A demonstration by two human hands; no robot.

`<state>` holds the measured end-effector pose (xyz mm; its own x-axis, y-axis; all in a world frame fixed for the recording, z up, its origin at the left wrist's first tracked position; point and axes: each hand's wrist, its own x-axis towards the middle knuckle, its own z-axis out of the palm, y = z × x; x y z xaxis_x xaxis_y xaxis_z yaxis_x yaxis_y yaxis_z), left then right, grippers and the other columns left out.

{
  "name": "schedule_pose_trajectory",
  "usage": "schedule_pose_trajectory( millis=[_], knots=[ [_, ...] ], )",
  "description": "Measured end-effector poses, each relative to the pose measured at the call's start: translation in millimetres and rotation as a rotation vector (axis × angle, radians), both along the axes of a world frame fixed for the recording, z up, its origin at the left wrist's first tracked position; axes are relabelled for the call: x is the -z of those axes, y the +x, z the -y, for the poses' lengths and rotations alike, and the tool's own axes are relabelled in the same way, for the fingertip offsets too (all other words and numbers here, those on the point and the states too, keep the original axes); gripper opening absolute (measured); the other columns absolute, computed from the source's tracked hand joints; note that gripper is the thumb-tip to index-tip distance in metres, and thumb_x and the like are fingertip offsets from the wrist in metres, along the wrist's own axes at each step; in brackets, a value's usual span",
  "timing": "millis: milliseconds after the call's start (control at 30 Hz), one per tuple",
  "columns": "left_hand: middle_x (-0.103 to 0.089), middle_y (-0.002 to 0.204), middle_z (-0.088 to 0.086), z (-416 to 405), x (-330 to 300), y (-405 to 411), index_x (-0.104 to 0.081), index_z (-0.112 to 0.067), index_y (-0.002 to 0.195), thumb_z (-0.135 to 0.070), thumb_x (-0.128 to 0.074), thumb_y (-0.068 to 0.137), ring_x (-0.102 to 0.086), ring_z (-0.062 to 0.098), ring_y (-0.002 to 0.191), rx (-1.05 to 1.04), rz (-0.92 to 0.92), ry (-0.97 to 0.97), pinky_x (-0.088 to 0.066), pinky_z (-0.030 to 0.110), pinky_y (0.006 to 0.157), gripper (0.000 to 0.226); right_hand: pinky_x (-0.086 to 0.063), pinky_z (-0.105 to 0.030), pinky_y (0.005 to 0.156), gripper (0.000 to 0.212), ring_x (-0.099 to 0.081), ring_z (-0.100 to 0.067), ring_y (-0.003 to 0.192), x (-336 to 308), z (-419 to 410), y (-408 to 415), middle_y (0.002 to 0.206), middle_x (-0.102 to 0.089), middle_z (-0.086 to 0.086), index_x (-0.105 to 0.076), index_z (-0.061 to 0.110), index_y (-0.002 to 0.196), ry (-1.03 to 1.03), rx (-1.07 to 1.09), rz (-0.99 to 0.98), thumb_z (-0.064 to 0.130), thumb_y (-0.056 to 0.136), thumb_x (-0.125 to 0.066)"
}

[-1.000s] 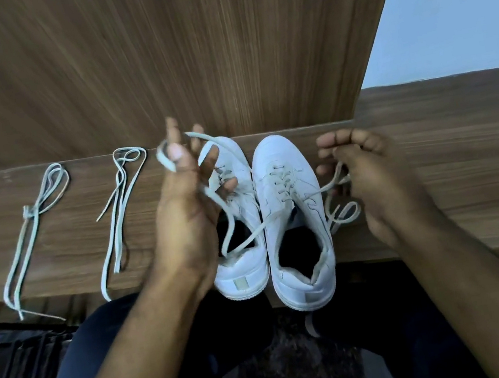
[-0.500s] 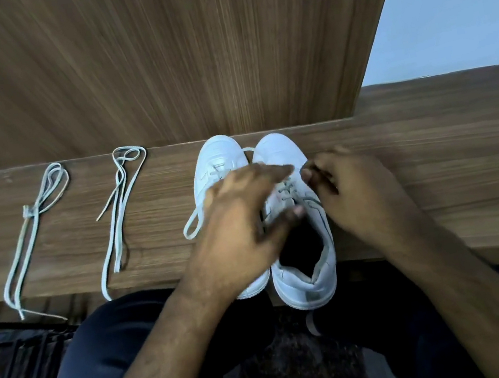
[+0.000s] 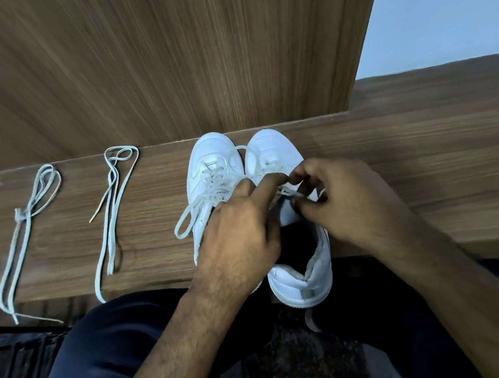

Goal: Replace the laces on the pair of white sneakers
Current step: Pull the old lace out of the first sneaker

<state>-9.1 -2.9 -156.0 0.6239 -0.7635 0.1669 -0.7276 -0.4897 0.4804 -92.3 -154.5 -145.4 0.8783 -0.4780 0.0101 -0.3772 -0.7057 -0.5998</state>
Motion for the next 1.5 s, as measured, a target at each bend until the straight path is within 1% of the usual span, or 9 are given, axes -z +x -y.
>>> schedule_pose_trajectory(
  millis=[167, 533, 767, 867, 967, 1100, 1233, 1333, 1500],
  knots=[
    [-0.045, 0.095, -0.003, 3.9, 4.3, 3.2, -0.056, -0.032, 0.137, -0.003, -0.053, 0.085, -0.058, 0.024, 0.090, 0.051, -0.039, 0.024, -0.051, 0.038, 0.078, 0.060, -0.060, -0.039, 0.073, 0.014, -0.067, -0.008, 0.067, 6.7, 12.9, 3.8, 0.070, -0.068, 0.012, -0.071, 0.028, 0.080, 0.181, 0.199, 0.010, 0.023, 0.074, -0.083],
    [-0.045, 0.100, -0.003, 13.6, 8.7, 6.3, -0.066, -0.028, 0.103, -0.013, -0.064, 0.082, -0.054, 0.018, 0.087, 0.055, -0.008, 0.005, -0.049, 0.037, 0.074, 0.026, -0.062, -0.041, 0.068, 0.010, -0.071, -0.013, 0.066, 16.1, 12.8, 2.6, 0.075, -0.073, 0.007, -0.074, 0.031, 0.086, 0.218, 0.094, 0.072, 0.022, 0.090, -0.070],
    [-0.046, 0.059, 0.015, 22.8, -18.8, 7.2, -0.045, 0.002, 0.065, -0.034, -0.069, 0.093, -0.048, 0.021, 0.061, 0.028, -1.020, -0.641, -0.043, 0.025, 0.064, 0.052, -0.059, -0.029, 0.053, 0.013, -0.070, -0.015, 0.049, 7.2, 12.9, 2.3, 0.072, -0.074, 0.004, -0.075, 0.025, 0.090, 0.339, 0.129, 0.020, 0.017, 0.095, -0.066],
    [-0.047, 0.051, -0.002, 25.2, -8.5, 9.1, -0.052, -0.013, 0.081, -0.041, -0.072, 0.090, -0.045, 0.013, 0.047, -0.030, -0.511, -0.294, -0.039, 0.027, 0.048, 0.035, -0.059, -0.029, 0.048, 0.016, -0.070, -0.015, 0.050, 5.6, 11.6, 2.3, 0.072, -0.074, 0.003, -0.075, 0.024, 0.088, 0.365, 0.143, 0.039, 0.014, 0.095, -0.065],
    [-0.064, 0.075, -0.005, 25.8, 4.2, 3.8, -0.060, -0.031, 0.102, -0.049, -0.062, 0.092, -0.065, 0.020, 0.076, -0.036, 0.020, 0.106, -0.049, 0.035, 0.063, 0.020, -0.058, -0.028, 0.047, 0.015, -0.071, -0.014, 0.053, 5.1, 11.0, 1.5, 0.074, -0.074, 0.001, -0.076, 0.021, 0.092, 0.382, 0.137, 0.053, 0.011, 0.095, -0.065],
    [-0.060, 0.093, -0.003, 30.0, 6.2, 5.4, -0.070, -0.026, 0.099, -0.040, -0.053, 0.098, -0.062, 0.022, 0.089, -0.023, 0.110, 0.040, -0.049, 0.037, 0.068, 0.023, -0.053, -0.020, 0.045, 0.015, -0.070, -0.009, 0.051, 5.9, 10.4, 1.8, 0.075, -0.073, 0.004, -0.076, 0.023, 0.094, 0.341, 0.120, 0.054, 0.013, 0.095, -0.065],
    [-0.063, 0.090, 0.001, 24.3, -6.2, 9.5, -0.061, -0.012, 0.086, -0.019, -0.050, 0.100, -0.060, 0.014, 0.086, -0.044, -0.483, -0.578, -0.049, 0.032, 0.081, 0.019, -0.056, -0.026, 0.046, 0.009, -0.071, -0.013, 0.051, 6.6, 10.8, 3.8, 0.073, -0.073, 0.004, -0.075, 0.025, 0.092, 0.387, 0.131, 0.049, 0.020, 0.095, -0.067],
    [-0.055, 0.059, 0.004, 19.1, -32.4, 1.0, -0.046, -0.015, 0.076, -0.010, -0.038, 0.101, -0.053, 0.018, 0.052, -0.120, -1.127, -0.878, -0.047, 0.028, 0.053, 0.027, -0.060, -0.034, 0.054, 0.010, -0.070, -0.014, 0.050, 10.2, 12.5, 4.7, 0.071, -0.073, 0.007, -0.074, 0.027, 0.092, 0.333, 0.123, 0.034, 0.021, 0.095, -0.066],
    [-0.058, 0.061, -0.002, 6.7, -11.7, 3.9, -0.056, -0.021, 0.102, -0.034, -0.056, 0.097, -0.056, 0.016, 0.053, -0.007, -0.023, -0.155, -0.042, 0.031, 0.047, 0.014, -0.062, -0.040, 0.069, 0.010, -0.072, -0.008, 0.063, 16.7, 13.9, 7.4, 0.079, -0.074, 0.011, -0.074, 0.032, 0.096, 0.278, 0.107, 0.066, 0.026, 0.093, -0.068]
  ],
)
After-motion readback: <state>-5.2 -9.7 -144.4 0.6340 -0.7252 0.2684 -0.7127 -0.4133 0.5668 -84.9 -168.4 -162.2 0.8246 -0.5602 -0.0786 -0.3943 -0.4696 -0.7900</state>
